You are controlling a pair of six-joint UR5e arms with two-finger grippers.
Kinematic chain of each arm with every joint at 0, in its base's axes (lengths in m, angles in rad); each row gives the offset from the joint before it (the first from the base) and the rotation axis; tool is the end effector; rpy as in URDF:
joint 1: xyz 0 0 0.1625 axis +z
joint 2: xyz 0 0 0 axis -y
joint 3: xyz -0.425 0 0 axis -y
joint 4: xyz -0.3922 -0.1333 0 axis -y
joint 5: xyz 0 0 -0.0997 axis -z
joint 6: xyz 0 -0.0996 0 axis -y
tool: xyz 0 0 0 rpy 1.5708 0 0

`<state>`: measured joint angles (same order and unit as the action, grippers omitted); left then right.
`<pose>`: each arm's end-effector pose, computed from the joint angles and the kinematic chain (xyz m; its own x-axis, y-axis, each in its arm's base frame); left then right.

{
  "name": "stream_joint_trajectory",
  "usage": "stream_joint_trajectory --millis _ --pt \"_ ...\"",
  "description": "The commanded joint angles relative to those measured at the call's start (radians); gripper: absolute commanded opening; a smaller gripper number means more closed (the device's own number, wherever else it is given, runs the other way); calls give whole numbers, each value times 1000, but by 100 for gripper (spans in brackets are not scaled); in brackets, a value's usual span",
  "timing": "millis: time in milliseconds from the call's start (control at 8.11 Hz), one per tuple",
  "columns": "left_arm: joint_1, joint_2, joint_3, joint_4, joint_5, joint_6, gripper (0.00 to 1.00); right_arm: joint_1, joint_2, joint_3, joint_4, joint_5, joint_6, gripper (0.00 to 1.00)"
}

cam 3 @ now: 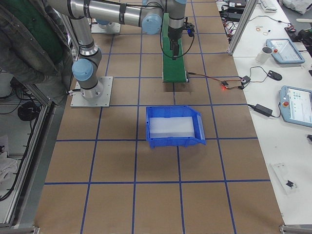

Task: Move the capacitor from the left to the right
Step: 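Lower the right gripper to the belt's far end while the capacitor rides toward it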

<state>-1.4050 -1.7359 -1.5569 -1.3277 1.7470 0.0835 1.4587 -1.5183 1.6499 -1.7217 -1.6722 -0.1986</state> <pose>-0.0209 -0.5772 0.4341 -0.9787 -0.0958 -0.1816 -0.0830 0.9936 -0.0769 0.0651 -0.5233 0.4383 -0.9910 -0.0850 0.1030 -0.0854 0.9963 0.0010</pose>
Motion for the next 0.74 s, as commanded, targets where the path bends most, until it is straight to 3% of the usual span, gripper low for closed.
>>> stream_joint_trajectory --millis 0,123,370,617 --pt "-100 1 23 -19 -6 -52 100 -90 15 69 -40 92 -82 100" --pt "-109 2 23 -19 -9 -54 100 -90 17 73 -48 97 -79 100" --pt "-121 9 26 -18 -8 -98 100 -89 35 77 -48 202 -74 100" --pt "-222 25 28 -19 5 -206 100 -89 75 79 -85 284 -73 100"
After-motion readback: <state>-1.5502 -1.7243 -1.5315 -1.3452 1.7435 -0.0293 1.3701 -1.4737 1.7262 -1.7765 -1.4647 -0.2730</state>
